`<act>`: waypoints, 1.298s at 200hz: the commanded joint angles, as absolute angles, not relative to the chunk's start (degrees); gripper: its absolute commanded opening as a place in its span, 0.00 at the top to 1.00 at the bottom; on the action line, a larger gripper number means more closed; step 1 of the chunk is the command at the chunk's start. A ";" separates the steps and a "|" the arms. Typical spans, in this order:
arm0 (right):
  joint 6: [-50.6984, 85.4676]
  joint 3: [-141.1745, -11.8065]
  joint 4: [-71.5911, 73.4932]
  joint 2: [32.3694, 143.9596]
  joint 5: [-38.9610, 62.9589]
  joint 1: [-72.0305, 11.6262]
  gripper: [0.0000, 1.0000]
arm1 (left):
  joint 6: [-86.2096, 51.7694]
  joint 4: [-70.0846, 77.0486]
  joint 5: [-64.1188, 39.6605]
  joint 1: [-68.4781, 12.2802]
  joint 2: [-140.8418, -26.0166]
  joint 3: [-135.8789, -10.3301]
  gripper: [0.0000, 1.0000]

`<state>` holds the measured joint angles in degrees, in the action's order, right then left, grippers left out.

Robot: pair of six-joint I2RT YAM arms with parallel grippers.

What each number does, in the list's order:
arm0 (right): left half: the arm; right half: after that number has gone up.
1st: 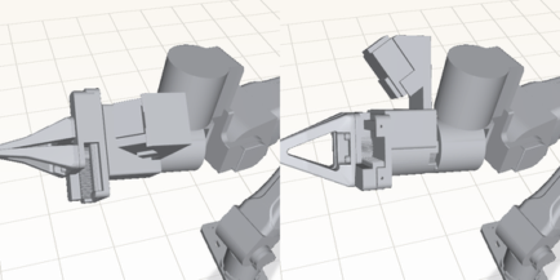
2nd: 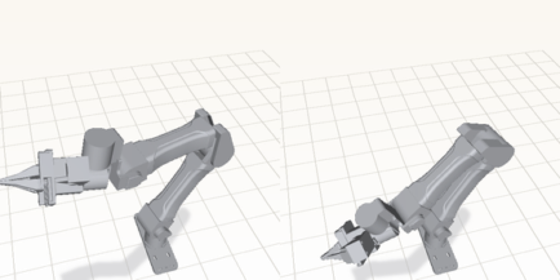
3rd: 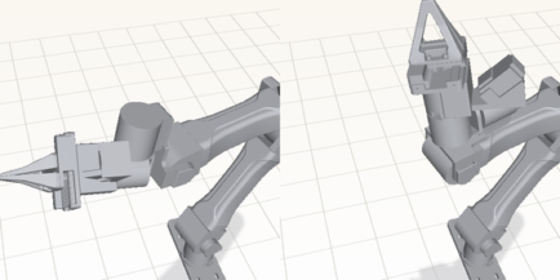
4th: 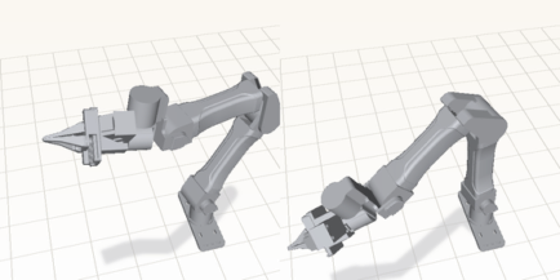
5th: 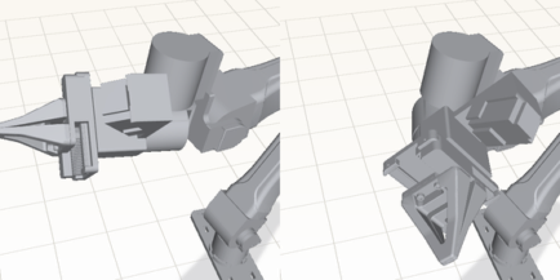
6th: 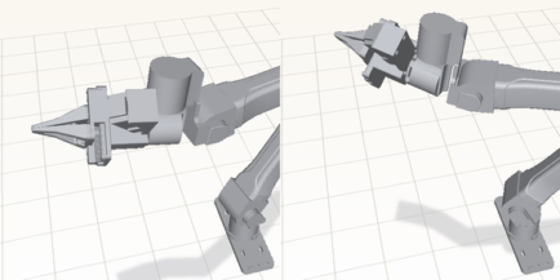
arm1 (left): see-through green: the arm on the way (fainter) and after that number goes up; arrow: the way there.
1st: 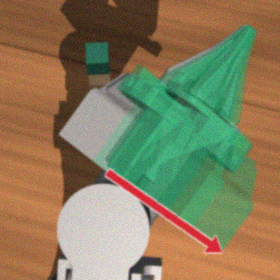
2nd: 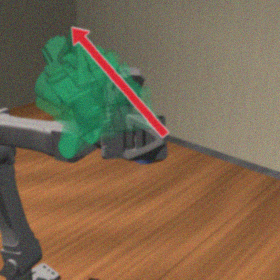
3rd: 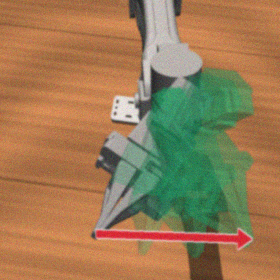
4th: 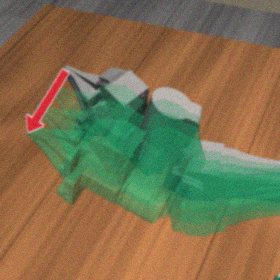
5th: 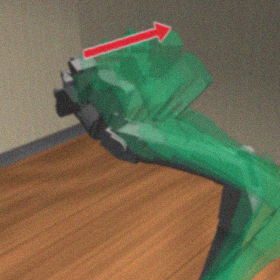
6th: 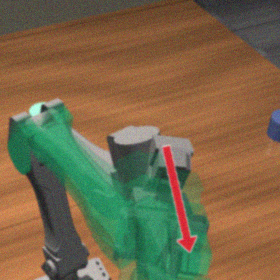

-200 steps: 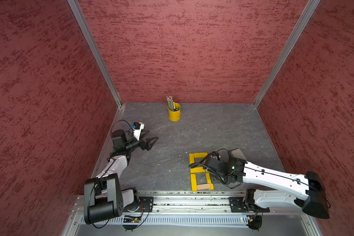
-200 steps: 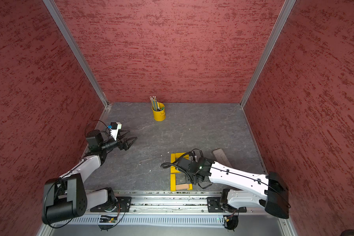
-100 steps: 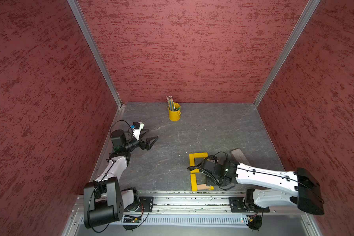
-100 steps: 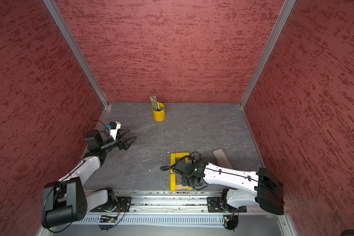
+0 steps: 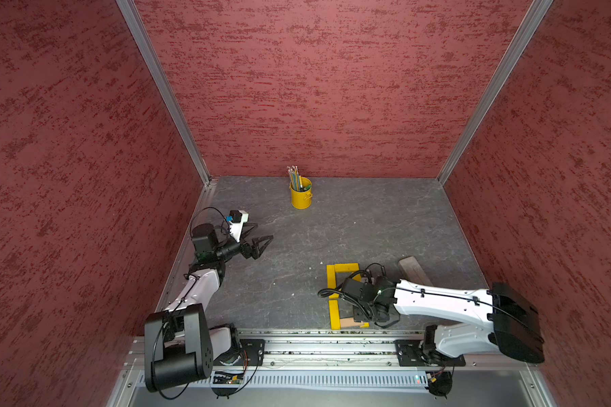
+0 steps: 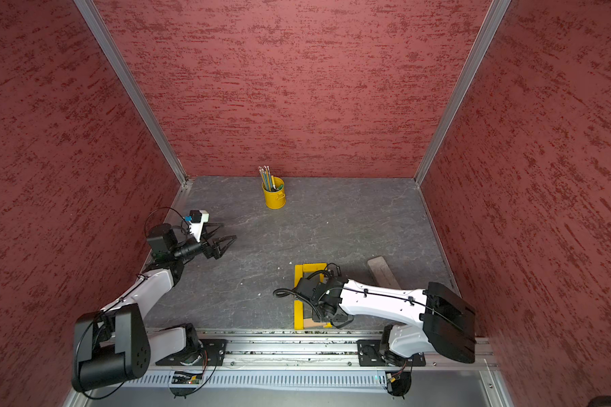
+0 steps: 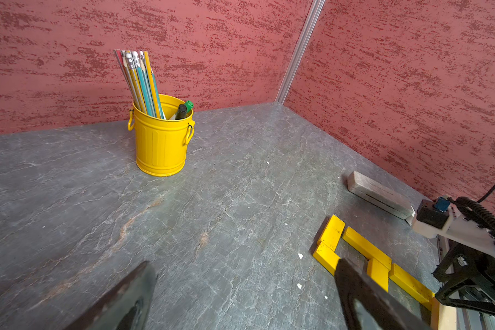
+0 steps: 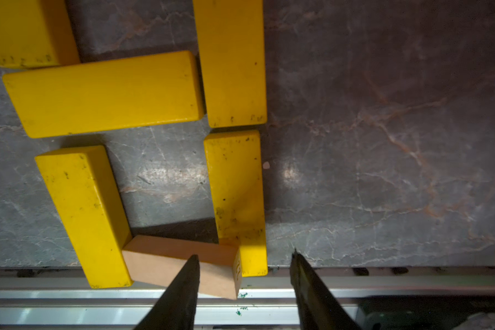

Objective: Assemble the number 8 with building blocks
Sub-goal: Adjust the building block at the center of the board.

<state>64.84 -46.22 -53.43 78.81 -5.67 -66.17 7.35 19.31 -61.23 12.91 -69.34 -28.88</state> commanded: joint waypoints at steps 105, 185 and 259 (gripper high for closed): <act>65.48 -48.43 -51.61 82.97 -8.87 -65.83 0.46 | 7.40 20.08 -61.79 13.10 -70.05 -28.40 0.00; 65.62 -47.70 -50.67 84.56 -8.94 -64.78 0.50 | 7.55 20.33 -61.79 13.10 -70.49 -28.44 0.01; 64.60 -47.74 -50.45 86.53 -9.40 -64.63 0.52 | 7.62 20.24 -61.70 13.10 -70.62 -28.39 0.00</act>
